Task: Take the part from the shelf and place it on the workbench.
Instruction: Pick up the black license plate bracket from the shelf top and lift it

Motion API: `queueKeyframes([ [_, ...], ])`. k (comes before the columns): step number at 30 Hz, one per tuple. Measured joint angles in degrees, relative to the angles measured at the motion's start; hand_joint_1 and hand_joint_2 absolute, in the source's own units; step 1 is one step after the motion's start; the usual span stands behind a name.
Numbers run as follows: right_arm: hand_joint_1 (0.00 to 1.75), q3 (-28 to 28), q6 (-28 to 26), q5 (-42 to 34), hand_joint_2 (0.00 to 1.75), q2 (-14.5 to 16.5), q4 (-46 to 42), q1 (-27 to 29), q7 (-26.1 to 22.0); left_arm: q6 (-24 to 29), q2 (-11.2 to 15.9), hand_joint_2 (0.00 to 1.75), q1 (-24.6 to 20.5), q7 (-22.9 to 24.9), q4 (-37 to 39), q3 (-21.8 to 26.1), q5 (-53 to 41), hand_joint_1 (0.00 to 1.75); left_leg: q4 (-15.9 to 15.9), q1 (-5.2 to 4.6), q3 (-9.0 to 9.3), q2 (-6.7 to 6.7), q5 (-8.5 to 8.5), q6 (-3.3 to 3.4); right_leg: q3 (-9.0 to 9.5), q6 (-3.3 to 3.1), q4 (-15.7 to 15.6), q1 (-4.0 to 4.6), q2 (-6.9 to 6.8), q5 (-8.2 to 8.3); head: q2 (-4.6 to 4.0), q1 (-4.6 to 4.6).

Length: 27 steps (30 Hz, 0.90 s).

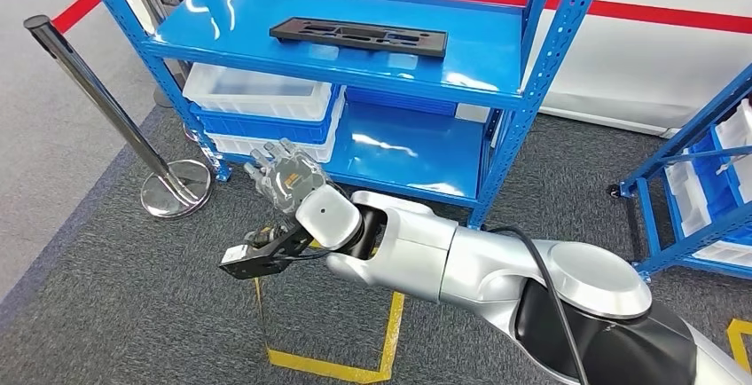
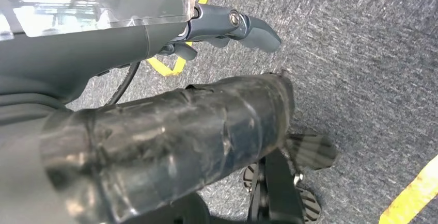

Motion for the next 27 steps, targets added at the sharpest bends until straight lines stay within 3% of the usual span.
queueKeyframes([
  [1,0.0,0.0,0.0,-0.1,0.0,-0.1,0.0,0.0,0.0,0.1,0.0,0.0,0.0,0.1,0.0,-0.1,0.0,0.0,3.0,0.03,-1.47,0.01,-0.85,-0.13,-0.01,-0.03,0.1,0.04,0.0,-0.03,0.0,0.01],
  [2,0.0,0.0,0.0,-0.3,0.0,-0.3,0.0,0.0,0.0,0.2,0.0,0.0,0.0,0.1,0.0,-0.2,-0.1,0.0,4.2,0.03,-2.14,0.02,-0.69,-0.22,-0.01,-0.03,0.1,0.05,0.01,-0.08,0.0,0.01],
  [3,0.0,0.0,0.0,-0.3,0.0,-0.4,0.0,-0.1,0.1,0.2,0.0,0.0,0.1,0.2,0.0,-0.3,-0.2,0.0,3.1,0.04,-1.74,0.04,0.53,-0.24,-0.01,0.0,0.3,0.03,0.05,-0.15,0.0,0.0],
  [5,0.0,0.0,-0.1,-0.5,0.0,-0.5,-0.1,-0.3,0.3,0.3,0.1,0.0,0.0,0.2,0.0,-0.6,-0.5,0.0,-4.1,0.04,1.66,0.15,4.28,-0.14,0.03,0.25,0.6,-0.04,0.14,-0.43,0.0,0.01],
  [7,0.0,0.0,-0.2,-0.7,0.0,-0.7,-0.1,-0.8,0.5,0.3,0.1,0.0,-0.1,0.3,0.0,-0.9,-0.8,0.0,-9.9,-0.2,4.49,0.15,6.12,0.32,-0.18,0.7,1.1,0.14,0.18,-0.67,0.0,0.02],
  [9,0.0,0.0,-0.3,-0.8,0.0,-0.9,-0.2,-1.0,0.5,0.3,0.1,0.0,-0.2,0.2,0.0,-1.1,-0.9,0.0,-10.9,-0.47,4.87,0.03,6.08,0.91,-0.39,1.13,1.2,0.32,0.15,-0.66,0.0,0.05],
  [13,0.0,0.0,-0.4,-1.1,0.0,-1.1,-0.2,-1.2,0.7,0.3,0.1,0.0,-0.1,-0.3,0.0,-1.3,-1.2,0.0,-11.3,0.06,5.0,0.09,6.47,2.04,-0.93,2.09,2.3,0.41,0.11,-1.76,0.01,0.14],
  [18,0.0,0.0,-0.4,-1.2,0.0,-1.1,-0.2,-1.3,0.8,0.3,0.1,0.0,-0.1,-0.4,0.0,-1.4,-1.3,0.0,-11.3,0.06,5.03,0.11,6.49,2.17,-1.18,2.2,2.9,0.37,0.07,-2.24,0.0,0.22],
  [19,0.0,0.0,-0.3,-1.3,0.0,-1.3,-0.2,-1.3,0.9,0.3,0.1,0.0,-0.1,-0.5,0.0,-1.4,-1.3,0.0,-11.3,0.01,5.0,0.13,6.49,2.32,-3.11,2.3,7.0,0.28,0.06,-3.95,0.0,0.27],
  [22,0.0,0.0,0.0,-3.7,0.0,-2.0,-0.2,-1.9,1.2,0.4,0.1,0.0,-0.2,-0.4,0.0,-2.2,-1.8,0.0,-11.1,-0.51,4.83,-0.04,6.42,2.18,-2.59,1.38,5.8,0.47,0.1,-2.72,0.0,0.37],
  [23,0.0,0.0,0.0,-4.4,0.0,-2.2,-0.2,-2.1,1.3,0.4,0.1,0.0,-0.2,-0.2,0.0,-2.4,-1.9,0.0,-11.1,-0.57,4.81,-0.1,6.43,1.85,-0.52,0.94,1.3,0.68,0.16,-0.62,0.0,0.38],
  [25,0.0,0.0,-0.1,-4.6,0.0,-2.4,-0.2,-2.2,1.4,0.5,0.1,0.0,-0.1,0.0,0.0,-2.5,-1.9,0.0,-11.1,-0.4,4.78,-0.05,6.27,1.24,-0.4,0.61,0.8,0.53,0.19,-0.34,0.0,0.39],
  [27,0.0,0.0,-0.1,-4.7,0.0,-2.5,-0.2,-2.4,1.4,0.6,0.1,0.0,-0.1,0.2,0.0,-2.5,-2.0,0.0,-8.4,-0.34,3.68,0.03,4.35,0.66,-0.13,0.17,0.2,0.18,0.11,-0.03,0.0,0.29],
])
